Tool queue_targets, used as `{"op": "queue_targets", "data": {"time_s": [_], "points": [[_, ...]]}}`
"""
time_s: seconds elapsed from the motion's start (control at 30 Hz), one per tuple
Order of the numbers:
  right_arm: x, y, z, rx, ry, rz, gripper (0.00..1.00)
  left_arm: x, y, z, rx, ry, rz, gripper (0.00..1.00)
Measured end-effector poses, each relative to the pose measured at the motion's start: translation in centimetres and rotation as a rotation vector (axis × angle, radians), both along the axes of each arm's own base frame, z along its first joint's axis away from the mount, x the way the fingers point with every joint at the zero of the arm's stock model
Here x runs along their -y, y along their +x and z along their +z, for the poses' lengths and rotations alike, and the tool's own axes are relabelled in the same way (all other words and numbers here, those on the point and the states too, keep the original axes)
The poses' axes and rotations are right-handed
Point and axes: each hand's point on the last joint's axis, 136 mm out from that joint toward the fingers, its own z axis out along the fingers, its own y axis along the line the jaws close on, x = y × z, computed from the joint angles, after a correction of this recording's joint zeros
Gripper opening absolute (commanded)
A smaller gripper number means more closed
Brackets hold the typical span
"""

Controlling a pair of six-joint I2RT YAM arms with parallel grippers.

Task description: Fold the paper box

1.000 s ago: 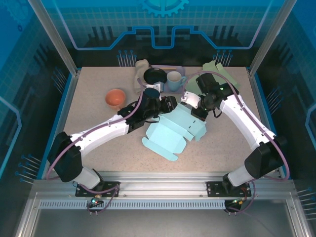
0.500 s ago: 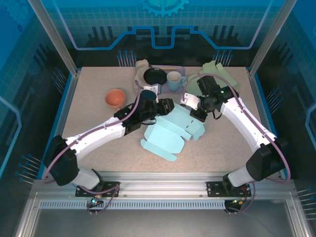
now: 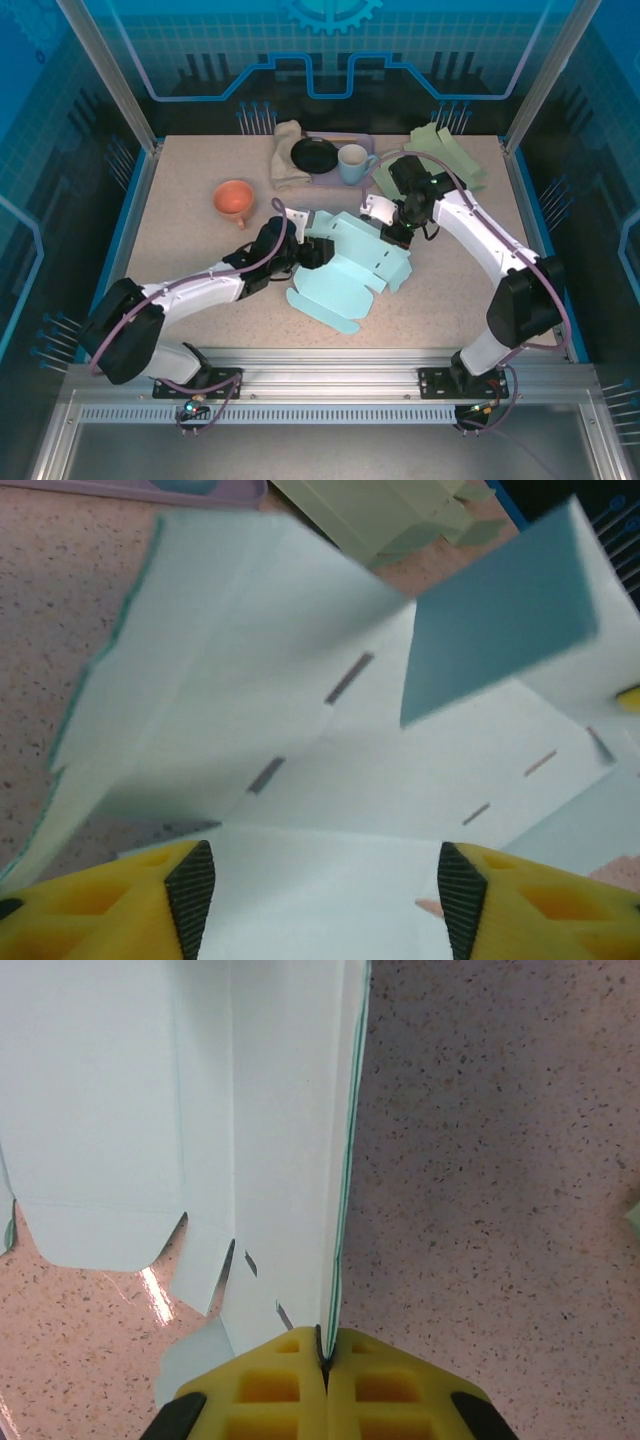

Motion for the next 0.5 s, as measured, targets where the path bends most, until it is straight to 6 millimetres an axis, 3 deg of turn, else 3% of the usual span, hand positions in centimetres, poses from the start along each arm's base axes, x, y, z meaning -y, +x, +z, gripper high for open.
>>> {"op": "queue_targets", "data": {"time_s": [0.3, 0.5], "points": [[0.0, 0.1, -0.5, -0.012, -0.006, 0.003, 0.0, -1.7, 2.0, -4.2, -0.039, 0.089, 0.068, 0.78], [0.0, 0.1, -0.4, -0.011, -0.006, 0.001, 0.0, -1.3, 1.9, -5.3, -0.078, 0.071, 0.068, 0.67]]}}
